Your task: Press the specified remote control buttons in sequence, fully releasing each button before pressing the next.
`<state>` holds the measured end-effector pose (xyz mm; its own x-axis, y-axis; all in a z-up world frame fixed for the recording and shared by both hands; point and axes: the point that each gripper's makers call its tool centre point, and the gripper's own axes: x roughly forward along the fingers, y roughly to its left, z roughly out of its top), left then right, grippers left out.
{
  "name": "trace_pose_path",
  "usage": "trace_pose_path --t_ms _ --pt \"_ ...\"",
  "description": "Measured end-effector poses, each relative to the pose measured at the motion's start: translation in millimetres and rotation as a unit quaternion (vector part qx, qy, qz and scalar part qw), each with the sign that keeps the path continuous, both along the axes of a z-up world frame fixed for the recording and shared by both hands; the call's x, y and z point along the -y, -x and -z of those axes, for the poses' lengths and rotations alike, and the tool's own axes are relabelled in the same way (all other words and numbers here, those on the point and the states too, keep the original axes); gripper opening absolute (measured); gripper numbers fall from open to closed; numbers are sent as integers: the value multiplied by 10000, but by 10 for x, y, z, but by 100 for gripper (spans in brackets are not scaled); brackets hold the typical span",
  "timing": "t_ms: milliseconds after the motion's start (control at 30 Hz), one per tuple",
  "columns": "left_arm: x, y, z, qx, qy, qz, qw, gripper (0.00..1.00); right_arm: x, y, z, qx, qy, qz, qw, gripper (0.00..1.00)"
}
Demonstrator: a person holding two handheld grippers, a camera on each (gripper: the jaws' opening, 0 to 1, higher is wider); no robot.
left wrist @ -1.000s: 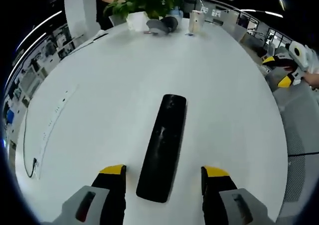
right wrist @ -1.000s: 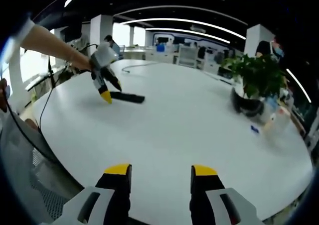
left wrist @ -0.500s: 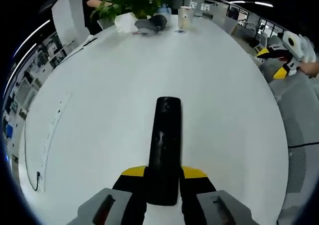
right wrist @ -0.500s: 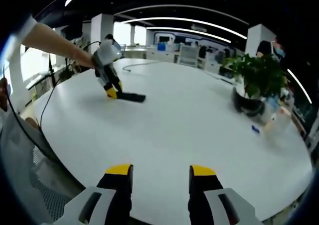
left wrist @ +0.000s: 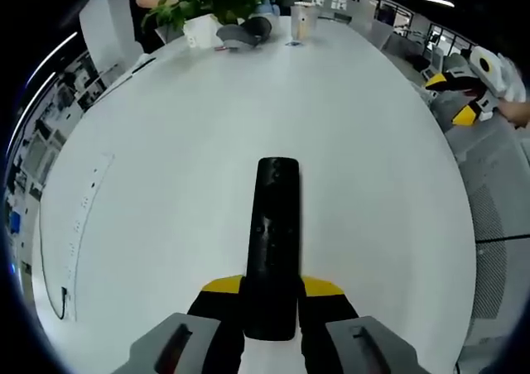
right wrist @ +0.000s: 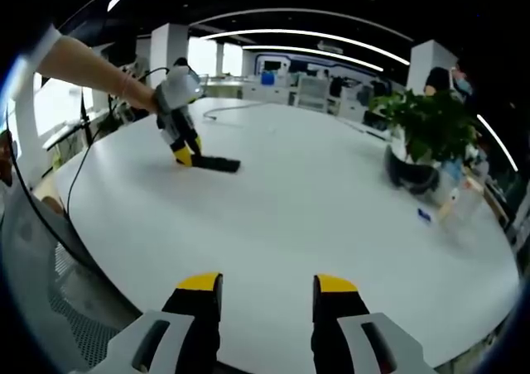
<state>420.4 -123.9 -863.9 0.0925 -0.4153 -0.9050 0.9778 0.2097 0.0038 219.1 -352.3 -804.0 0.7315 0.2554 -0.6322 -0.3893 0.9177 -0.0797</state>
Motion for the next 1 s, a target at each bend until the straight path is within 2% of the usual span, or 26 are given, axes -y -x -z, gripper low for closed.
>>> trace_pose_path --t_ms 600,1000 --pt "22 215 24 -4 -109 202 9997 23 -9 5 -4 9 -30 -17 10000 38" --pt "1 326 17 -6 -68 201 9998 23 -25 11 -17 38 -30 -38 10000 38"
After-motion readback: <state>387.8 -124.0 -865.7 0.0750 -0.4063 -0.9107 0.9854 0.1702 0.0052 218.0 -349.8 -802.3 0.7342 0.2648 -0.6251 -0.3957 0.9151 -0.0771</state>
